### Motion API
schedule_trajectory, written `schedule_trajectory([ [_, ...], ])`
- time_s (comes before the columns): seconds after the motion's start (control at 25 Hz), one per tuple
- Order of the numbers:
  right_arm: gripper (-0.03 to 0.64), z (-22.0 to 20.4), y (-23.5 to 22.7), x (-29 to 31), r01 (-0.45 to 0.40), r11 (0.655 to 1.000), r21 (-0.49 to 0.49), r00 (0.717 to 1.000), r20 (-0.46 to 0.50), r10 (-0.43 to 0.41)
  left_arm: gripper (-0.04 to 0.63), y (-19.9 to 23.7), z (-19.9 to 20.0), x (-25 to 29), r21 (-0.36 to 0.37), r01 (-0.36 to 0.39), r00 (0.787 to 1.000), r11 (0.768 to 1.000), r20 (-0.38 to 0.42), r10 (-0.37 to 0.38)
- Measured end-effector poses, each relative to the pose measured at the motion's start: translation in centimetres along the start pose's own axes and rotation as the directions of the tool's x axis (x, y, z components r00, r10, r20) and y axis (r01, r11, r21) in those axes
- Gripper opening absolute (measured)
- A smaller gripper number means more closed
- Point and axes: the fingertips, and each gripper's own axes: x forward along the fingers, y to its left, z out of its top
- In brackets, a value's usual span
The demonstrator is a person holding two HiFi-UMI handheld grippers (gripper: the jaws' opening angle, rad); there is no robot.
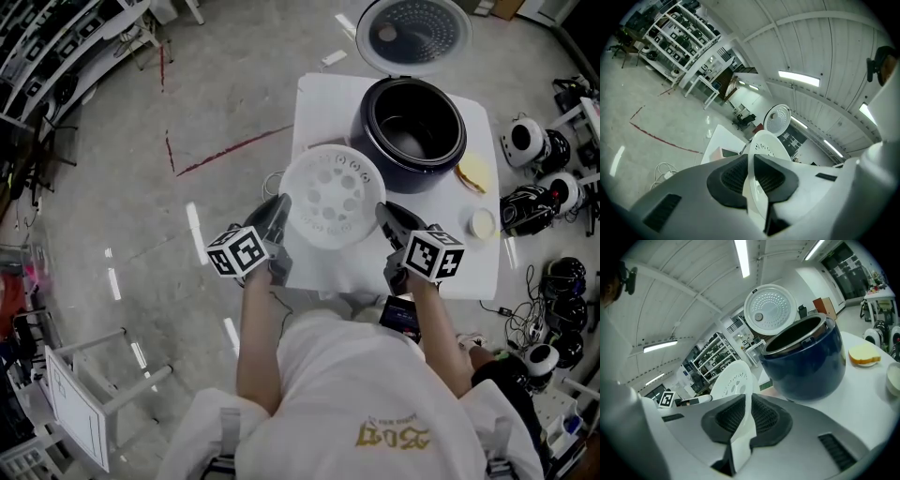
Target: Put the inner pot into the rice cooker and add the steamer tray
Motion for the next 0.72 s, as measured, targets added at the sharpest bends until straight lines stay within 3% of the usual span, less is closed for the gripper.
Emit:
schedule_trajectory([
  [0.28, 0.044, 3.2, 1.8, -1.0, -0.018, 1.000, 0.002, 0.996, 0.090, 0.018, 0.061, -2.4, 3.2, -0.1, 0.013, 0.064, 0.997, 0.998, 0.045, -0.065],
  [0.72, 0.041, 7.6, 1.4, -4.4, 0.022, 0.999, 0.031, 0.974, 0.226, -0.028, 0.064, -7.5, 6.3, 3.1, 0.033, 0.209, 0.977, 0.977, 0.042, -0.210],
])
